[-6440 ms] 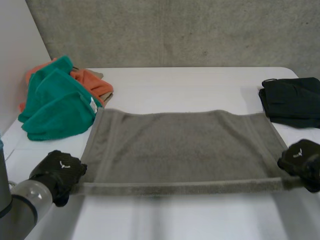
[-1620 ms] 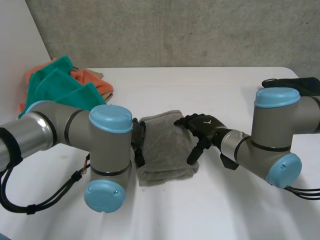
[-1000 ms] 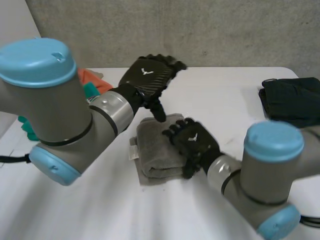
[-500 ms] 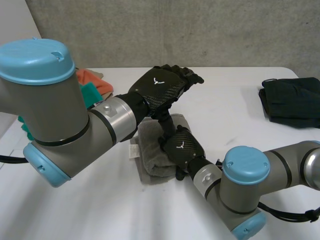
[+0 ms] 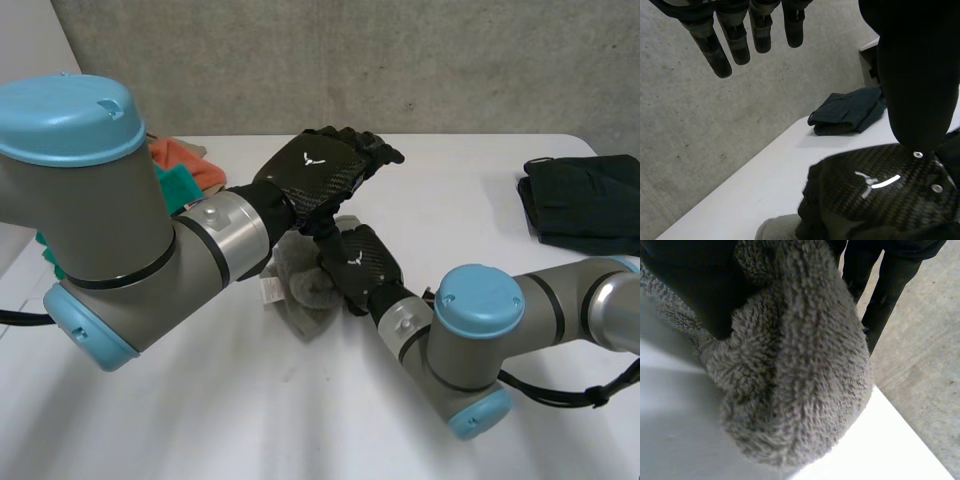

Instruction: Fold the laundry.

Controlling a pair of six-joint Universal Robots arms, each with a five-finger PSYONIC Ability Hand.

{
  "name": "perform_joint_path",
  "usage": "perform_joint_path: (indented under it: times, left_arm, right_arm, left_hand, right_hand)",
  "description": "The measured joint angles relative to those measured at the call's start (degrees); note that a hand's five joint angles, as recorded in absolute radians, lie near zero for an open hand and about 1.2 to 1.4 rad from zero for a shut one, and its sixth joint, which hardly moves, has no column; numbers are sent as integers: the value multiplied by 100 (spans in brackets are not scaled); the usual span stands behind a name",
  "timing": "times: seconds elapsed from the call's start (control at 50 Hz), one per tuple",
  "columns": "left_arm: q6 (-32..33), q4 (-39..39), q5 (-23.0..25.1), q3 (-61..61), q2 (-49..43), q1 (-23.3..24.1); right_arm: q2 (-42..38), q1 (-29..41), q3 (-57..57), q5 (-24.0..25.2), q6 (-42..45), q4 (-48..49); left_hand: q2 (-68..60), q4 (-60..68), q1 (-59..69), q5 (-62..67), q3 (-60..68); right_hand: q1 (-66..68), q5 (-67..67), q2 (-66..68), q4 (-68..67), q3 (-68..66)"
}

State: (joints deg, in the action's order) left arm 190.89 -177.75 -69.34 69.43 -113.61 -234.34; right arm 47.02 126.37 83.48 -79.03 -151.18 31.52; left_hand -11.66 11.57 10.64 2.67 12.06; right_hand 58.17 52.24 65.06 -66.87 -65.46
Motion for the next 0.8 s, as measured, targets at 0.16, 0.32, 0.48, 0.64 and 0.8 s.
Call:
perform_joint_path:
  times: [0.16, 0.32, 0.48, 0.64, 0.8]
  left_arm:
    - [-10, -12, -14, -75, 50, -85]
    - [-33, -25, -19, -167, 252, -184]
    - [-35, -25, -12, -221, 308, -170]
    - [-31, -23, -12, -158, 276, -127]
    - [-26, -23, -13, -129, 241, -120]
  right_arm:
    - [54, -387, -760, -8, -53, 21]
    - [258, -1449, -1565, 124, -340, 135]
    - [13, -2962, -2366, 715, -1114, 717]
    - [-1191, -4187, -3184, 1339, -1310, 1069]
    - [-2226, -4921, -3536, 2047, -1256, 1011]
  left_hand:
    - [0, 0, 0, 0, 0]
    - [0, 0, 0, 0, 0]
    - [0, 0, 0, 0, 0]
    - [0, 0, 0, 0, 0]
    - [0, 0, 0, 0, 0]
  right_hand:
    - [0, 0, 0, -28, -2]
    - [-3, 0, 0, -96, -41]
    - [0, 0, 0, -106, -41]
    - [0, 1, 0, -112, -49]
    - [0, 76, 0, -112, -63]
